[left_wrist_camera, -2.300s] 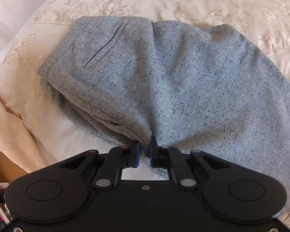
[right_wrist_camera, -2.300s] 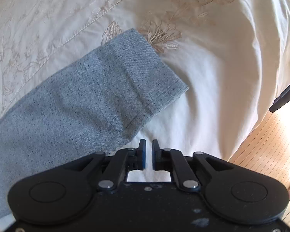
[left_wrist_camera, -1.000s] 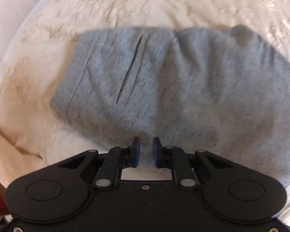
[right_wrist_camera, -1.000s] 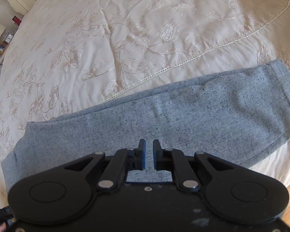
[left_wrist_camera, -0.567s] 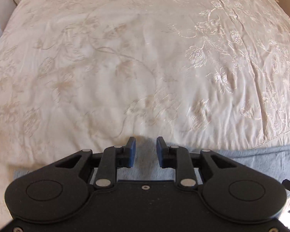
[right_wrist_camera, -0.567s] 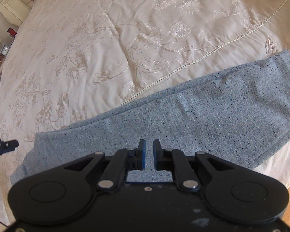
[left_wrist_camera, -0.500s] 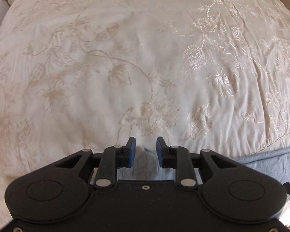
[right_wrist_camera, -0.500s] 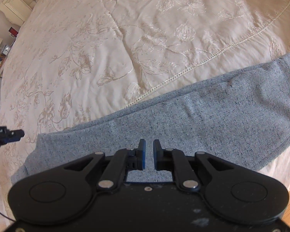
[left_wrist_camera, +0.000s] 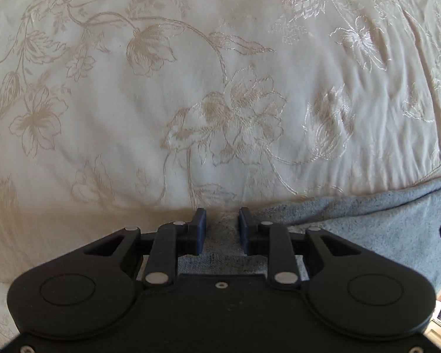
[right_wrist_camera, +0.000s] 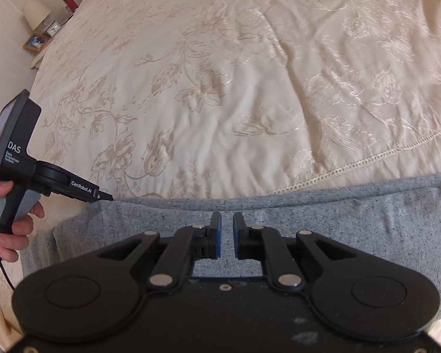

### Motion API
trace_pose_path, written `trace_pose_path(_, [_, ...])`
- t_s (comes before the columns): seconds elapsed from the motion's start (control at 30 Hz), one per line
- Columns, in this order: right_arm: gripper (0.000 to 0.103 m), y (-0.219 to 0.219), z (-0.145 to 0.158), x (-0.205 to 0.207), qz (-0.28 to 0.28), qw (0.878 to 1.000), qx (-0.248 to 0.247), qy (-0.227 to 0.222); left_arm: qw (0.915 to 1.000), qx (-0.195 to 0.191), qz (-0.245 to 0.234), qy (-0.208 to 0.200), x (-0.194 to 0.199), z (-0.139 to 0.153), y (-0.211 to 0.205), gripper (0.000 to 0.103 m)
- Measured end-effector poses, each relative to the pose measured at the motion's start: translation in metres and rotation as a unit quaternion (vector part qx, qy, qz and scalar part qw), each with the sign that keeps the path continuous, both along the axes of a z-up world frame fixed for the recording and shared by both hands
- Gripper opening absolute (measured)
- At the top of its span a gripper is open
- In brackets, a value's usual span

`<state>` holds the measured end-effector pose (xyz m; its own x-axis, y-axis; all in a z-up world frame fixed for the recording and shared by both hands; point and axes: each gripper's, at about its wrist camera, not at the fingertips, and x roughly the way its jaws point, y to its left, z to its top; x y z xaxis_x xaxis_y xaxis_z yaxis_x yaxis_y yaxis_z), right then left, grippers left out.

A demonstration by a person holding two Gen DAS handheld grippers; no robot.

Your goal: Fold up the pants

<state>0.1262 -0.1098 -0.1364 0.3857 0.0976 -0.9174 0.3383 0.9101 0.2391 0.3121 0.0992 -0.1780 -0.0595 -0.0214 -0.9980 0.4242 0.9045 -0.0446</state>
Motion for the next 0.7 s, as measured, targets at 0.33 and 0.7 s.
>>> trace_pose_path(0.33, [0.012, 0.025, -0.01, 0.02, 0.046, 0.999, 0.009, 0.006, 0.9995, -0.002, -0.025, 0.019, -0.039, -0.005, 0.022, 0.042])
trace_pose_path(0.7, [0.012, 0.037, -0.012, 0.032, 0.065, 0.998, 0.01, -0.001, 0.995, -0.017, 0.072, -0.067, 0.011, 0.017, 0.056, 0.001])
